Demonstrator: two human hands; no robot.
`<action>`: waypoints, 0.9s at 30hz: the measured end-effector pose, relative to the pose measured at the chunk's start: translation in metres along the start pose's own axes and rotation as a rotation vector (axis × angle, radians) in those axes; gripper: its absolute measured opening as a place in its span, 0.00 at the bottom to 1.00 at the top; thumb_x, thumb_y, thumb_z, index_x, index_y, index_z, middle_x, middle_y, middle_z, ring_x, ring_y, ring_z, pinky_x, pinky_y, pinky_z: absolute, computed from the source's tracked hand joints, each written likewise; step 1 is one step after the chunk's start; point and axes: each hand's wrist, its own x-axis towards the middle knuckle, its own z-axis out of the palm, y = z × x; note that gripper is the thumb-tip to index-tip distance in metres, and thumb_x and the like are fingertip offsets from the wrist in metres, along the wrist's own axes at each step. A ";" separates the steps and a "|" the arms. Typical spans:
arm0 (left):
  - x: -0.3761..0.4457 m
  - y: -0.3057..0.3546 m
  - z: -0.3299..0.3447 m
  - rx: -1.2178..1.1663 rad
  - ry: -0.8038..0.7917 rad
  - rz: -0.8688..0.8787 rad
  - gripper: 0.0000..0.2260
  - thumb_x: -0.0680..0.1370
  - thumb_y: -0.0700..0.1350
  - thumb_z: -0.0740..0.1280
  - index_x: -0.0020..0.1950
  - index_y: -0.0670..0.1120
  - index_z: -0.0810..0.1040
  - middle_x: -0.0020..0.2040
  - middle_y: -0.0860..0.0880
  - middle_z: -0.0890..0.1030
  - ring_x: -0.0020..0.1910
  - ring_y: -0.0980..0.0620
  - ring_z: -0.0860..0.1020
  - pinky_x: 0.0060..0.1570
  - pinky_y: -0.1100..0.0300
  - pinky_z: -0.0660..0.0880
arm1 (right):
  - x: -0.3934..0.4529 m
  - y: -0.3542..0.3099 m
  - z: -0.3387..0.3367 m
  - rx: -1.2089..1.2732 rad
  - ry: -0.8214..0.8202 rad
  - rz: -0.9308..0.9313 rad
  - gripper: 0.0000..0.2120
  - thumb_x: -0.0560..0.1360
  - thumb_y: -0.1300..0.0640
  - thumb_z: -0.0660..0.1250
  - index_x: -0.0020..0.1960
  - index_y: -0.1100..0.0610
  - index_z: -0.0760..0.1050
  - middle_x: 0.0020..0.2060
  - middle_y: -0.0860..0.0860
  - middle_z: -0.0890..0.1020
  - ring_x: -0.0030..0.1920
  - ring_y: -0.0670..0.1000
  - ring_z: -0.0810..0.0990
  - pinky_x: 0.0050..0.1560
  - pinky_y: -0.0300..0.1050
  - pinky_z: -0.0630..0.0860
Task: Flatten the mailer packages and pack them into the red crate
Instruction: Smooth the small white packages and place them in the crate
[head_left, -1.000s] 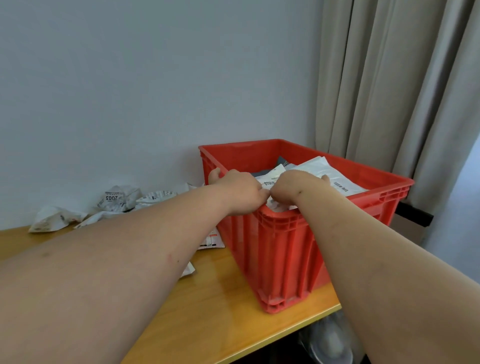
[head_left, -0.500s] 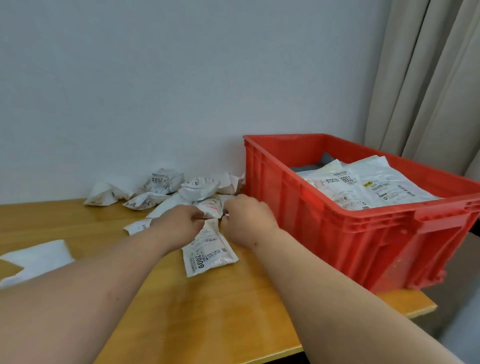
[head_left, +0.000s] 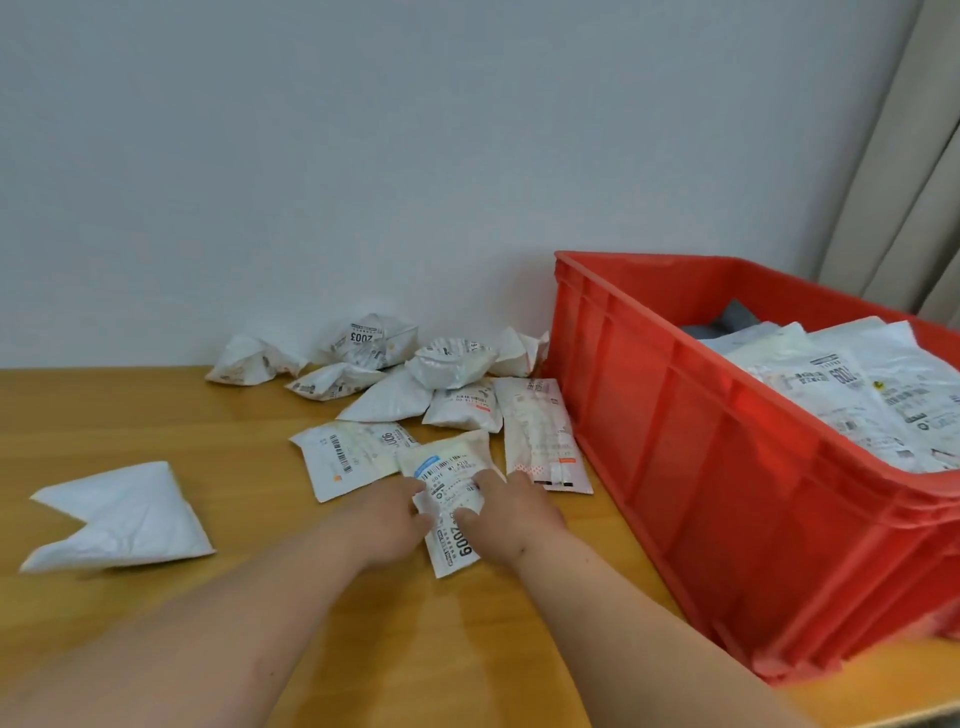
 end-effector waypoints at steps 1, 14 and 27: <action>-0.001 0.001 0.001 -0.011 0.002 -0.003 0.24 0.82 0.54 0.58 0.78 0.52 0.61 0.74 0.49 0.69 0.68 0.49 0.71 0.64 0.58 0.69 | 0.000 -0.001 0.001 0.002 0.007 -0.005 0.26 0.78 0.41 0.58 0.74 0.47 0.63 0.69 0.55 0.67 0.70 0.59 0.66 0.66 0.54 0.69; -0.021 -0.016 -0.008 0.184 0.238 -0.136 0.25 0.79 0.59 0.62 0.74 0.52 0.64 0.68 0.48 0.70 0.63 0.47 0.73 0.59 0.53 0.74 | -0.028 -0.024 -0.010 -0.227 -0.066 -0.259 0.26 0.76 0.57 0.62 0.72 0.42 0.70 0.73 0.49 0.63 0.72 0.57 0.62 0.72 0.56 0.58; -0.026 -0.026 0.013 0.497 -0.175 0.142 0.30 0.84 0.59 0.46 0.80 0.47 0.39 0.80 0.49 0.39 0.79 0.50 0.43 0.77 0.53 0.47 | -0.034 -0.015 0.040 -0.274 -0.037 -0.209 0.29 0.84 0.44 0.46 0.81 0.56 0.47 0.80 0.57 0.48 0.80 0.57 0.44 0.79 0.56 0.45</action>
